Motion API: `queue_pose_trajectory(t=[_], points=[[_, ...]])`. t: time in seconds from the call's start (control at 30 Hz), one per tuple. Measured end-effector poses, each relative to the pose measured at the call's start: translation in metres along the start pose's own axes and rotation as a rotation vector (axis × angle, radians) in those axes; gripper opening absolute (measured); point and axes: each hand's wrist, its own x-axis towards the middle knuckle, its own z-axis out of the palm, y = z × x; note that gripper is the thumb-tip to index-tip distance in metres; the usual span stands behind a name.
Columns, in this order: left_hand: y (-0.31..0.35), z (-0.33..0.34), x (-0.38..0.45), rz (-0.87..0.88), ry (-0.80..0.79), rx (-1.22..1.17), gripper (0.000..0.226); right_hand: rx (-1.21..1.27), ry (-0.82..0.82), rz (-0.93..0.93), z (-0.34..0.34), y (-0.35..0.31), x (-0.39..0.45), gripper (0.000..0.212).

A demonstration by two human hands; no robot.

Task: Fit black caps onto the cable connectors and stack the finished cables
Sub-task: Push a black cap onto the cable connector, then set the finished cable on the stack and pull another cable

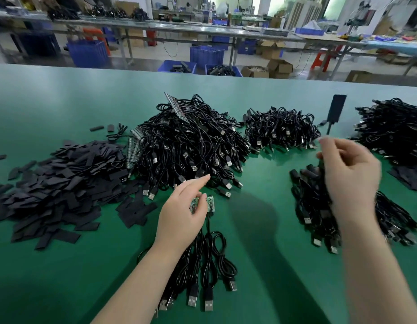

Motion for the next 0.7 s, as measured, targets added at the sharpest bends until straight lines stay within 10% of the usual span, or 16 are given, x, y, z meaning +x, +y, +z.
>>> queue_pose_trajectory(t=[0.1, 0.23, 0.33, 0.53, 0.7], points=[[0.002, 0.002, 0.000, -0.012, -0.034, 0.014, 0.042, -0.738, 0.014, -0.100, -0.028, 0.021, 0.039, 0.028], [0.002, 0.001, 0.000, -0.040, -0.014, 0.049, 0.039, -1.291, -0.327, 0.203, -0.040, 0.064, 0.058, 0.028], [0.000, 0.001, 0.001, -0.088, 0.028, 0.076, 0.037, -1.285, -0.429, 0.257, -0.039, 0.084, 0.054, 0.034], [-0.006, 0.003, 0.005, -0.182, 0.064, 0.117, 0.038, -1.121, -0.131, -0.295, -0.003, 0.046, 0.025, 0.032], [-0.006, 0.005, 0.006, -0.154, 0.024, 0.234, 0.038, -0.747, -0.598, -0.295, 0.068, 0.011, -0.048, 0.026]])
